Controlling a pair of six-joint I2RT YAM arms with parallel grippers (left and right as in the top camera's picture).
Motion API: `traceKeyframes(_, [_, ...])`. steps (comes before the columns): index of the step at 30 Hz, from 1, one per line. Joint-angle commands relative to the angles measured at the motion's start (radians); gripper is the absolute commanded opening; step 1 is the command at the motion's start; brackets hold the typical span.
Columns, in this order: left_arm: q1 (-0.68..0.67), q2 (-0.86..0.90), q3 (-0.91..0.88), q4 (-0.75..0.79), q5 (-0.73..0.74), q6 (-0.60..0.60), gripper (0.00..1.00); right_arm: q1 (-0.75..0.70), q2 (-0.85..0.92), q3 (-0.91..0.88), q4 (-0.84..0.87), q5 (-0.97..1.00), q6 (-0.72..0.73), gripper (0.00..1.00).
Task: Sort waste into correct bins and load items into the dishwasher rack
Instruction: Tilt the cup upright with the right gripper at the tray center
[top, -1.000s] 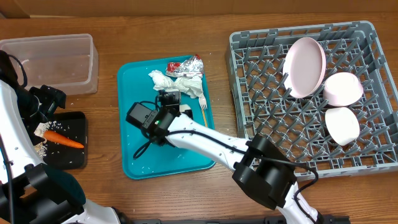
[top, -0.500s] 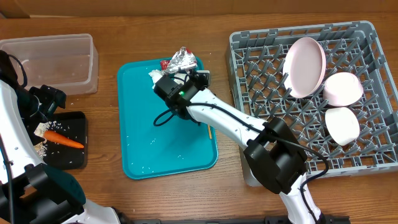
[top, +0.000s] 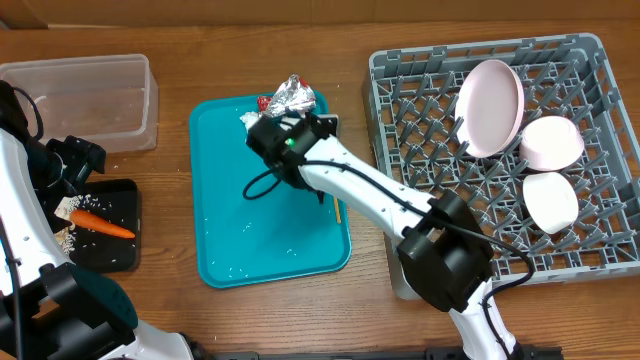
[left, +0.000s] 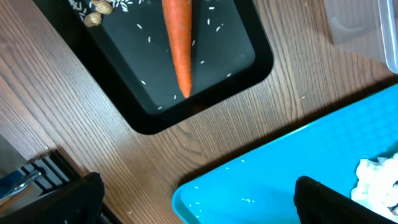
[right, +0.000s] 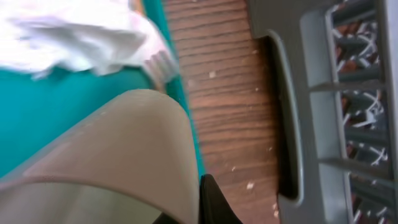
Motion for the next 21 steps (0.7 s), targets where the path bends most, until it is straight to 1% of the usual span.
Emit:
traceKeyframes(1, [0.000,-0.005,0.013,0.000,-0.013,0.020,1.00,-0.001,-0.037,0.114,-0.033,-0.222,-0.105,0.04])
traceKeyframes(5, [0.000,-0.005,0.013,-0.006,-0.013,0.020,1.00,-0.001,-0.037,0.131,-0.040,-0.484,-0.213,0.04])
traceKeyframes(10, [0.000,-0.005,0.013,-0.007,-0.013,0.020,1.00,-0.002,-0.036,0.111,-0.052,-0.630,-0.254,0.04])
traceKeyframes(12, [0.000,-0.005,0.013,-0.007,-0.012,0.020,1.00,-0.002,-0.036,0.110,-0.063,-0.657,-0.253,0.04])
traceKeyframes(18, [0.000,-0.005,0.013,-0.012,-0.013,0.020,1.00,-0.003,-0.034,0.110,-0.073,-0.658,-0.253,0.04])
traceKeyframes(20, [0.000,-0.005,0.013,-0.014,-0.013,0.020,1.00,-0.003,-0.034,0.109,-0.074,-0.659,-0.252,0.07])
traceKeyframes(21, [0.000,-0.005,0.013,-0.014,-0.013,0.020,1.00,-0.003,-0.033,0.109,-0.074,-0.659,-0.252,0.13])
